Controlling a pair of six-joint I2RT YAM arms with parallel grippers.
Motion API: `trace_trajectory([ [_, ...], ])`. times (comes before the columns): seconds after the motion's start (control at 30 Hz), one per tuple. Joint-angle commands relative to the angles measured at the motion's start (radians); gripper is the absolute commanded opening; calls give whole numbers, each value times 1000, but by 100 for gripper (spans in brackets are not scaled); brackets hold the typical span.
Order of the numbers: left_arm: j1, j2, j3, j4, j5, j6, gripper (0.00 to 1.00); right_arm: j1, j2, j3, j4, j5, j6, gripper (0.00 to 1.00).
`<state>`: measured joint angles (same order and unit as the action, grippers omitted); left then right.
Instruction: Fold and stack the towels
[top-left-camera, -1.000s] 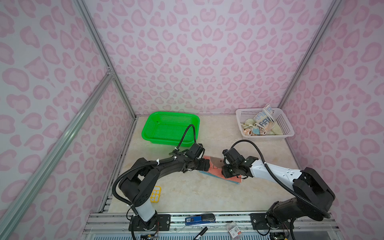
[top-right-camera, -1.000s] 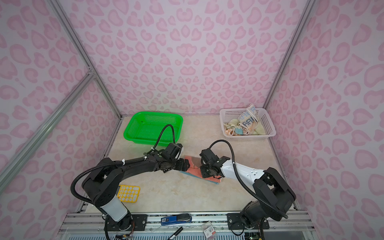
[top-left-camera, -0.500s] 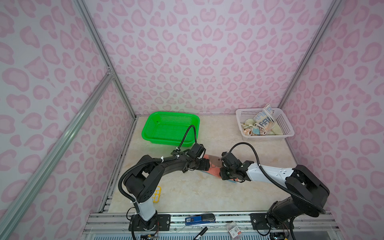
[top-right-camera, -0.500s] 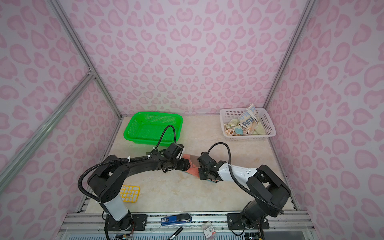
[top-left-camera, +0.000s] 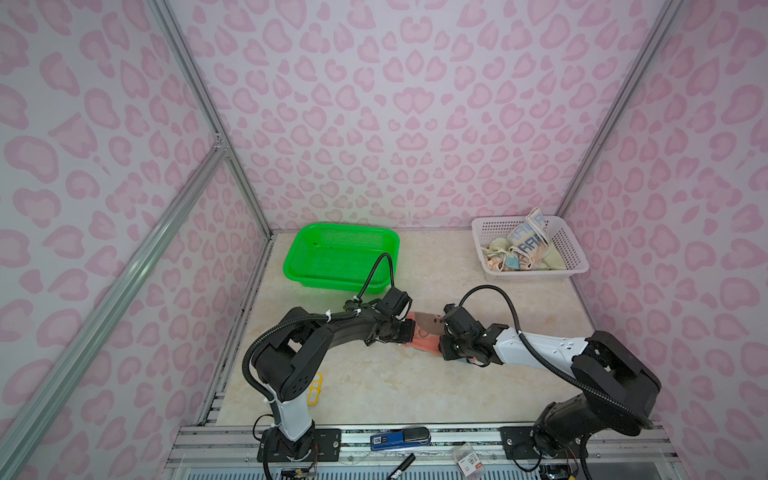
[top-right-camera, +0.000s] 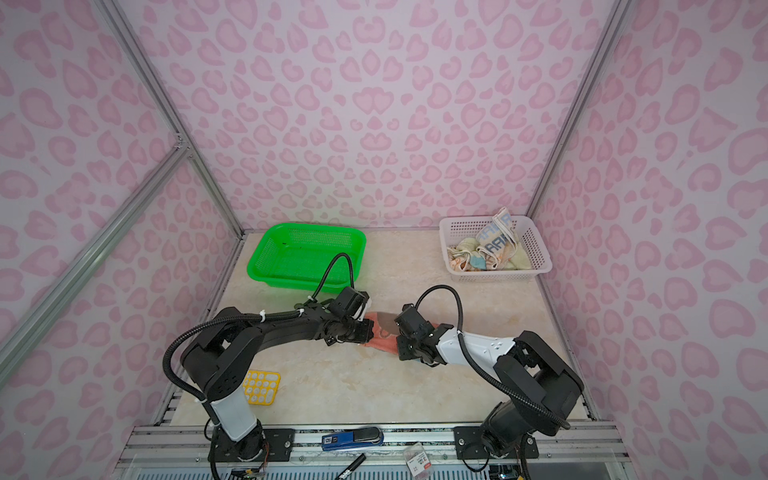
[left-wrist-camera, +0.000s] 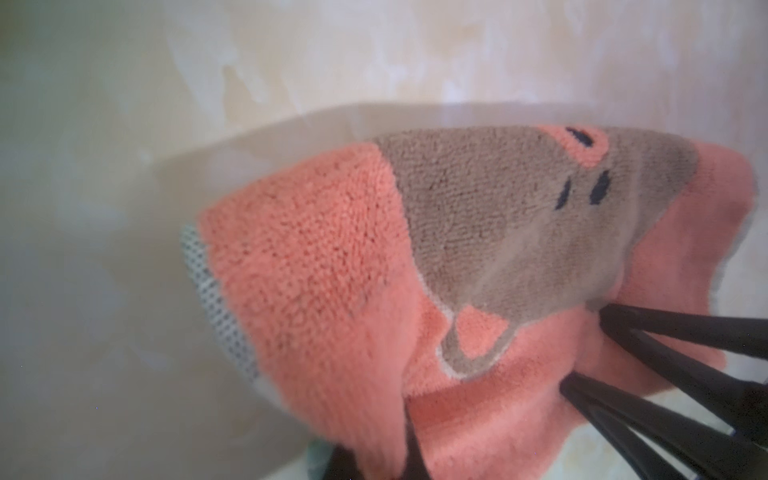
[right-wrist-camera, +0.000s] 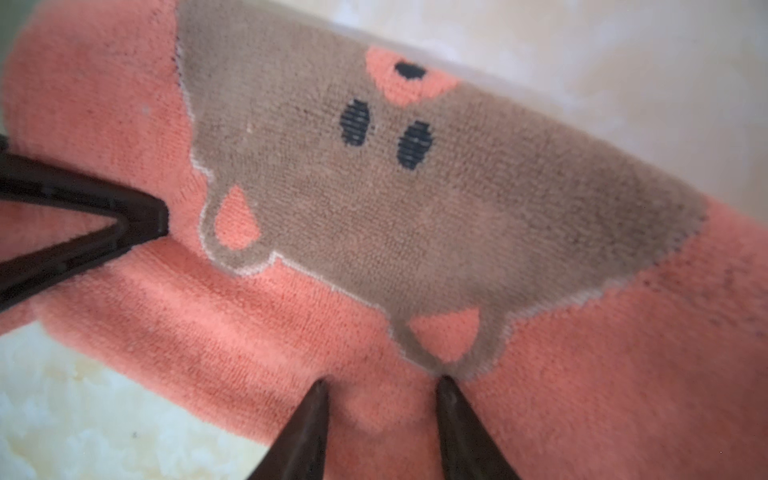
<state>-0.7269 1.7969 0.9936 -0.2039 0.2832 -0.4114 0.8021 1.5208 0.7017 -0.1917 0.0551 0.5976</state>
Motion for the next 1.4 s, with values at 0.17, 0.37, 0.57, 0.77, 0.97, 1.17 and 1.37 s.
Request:
trace_trajectory([
  [0.17,0,38,187,-159,-84,161,3,-21,-134,-8,-118,97,-35,48],
  [0.37,0,107,425,-309,-216,291,3,-90,-353,-60,-125,221,-46,64],
  [0.57,31,222,711,-489,-306,382,3,-94,-473,-138,-69,260,-69,65],
  [0.77,104,337,1011,-663,-326,447,3,-95,-477,-200,2,217,-67,64],
  [0.97,206,416,1233,-794,-307,485,3,-94,-447,-230,63,172,-78,65],
  [1.17,295,406,1277,-828,-319,513,3,-93,-420,-223,77,168,-107,65],
  [1.37,382,392,1266,-829,-378,528,3,-93,-380,-211,105,155,-111,65],
])
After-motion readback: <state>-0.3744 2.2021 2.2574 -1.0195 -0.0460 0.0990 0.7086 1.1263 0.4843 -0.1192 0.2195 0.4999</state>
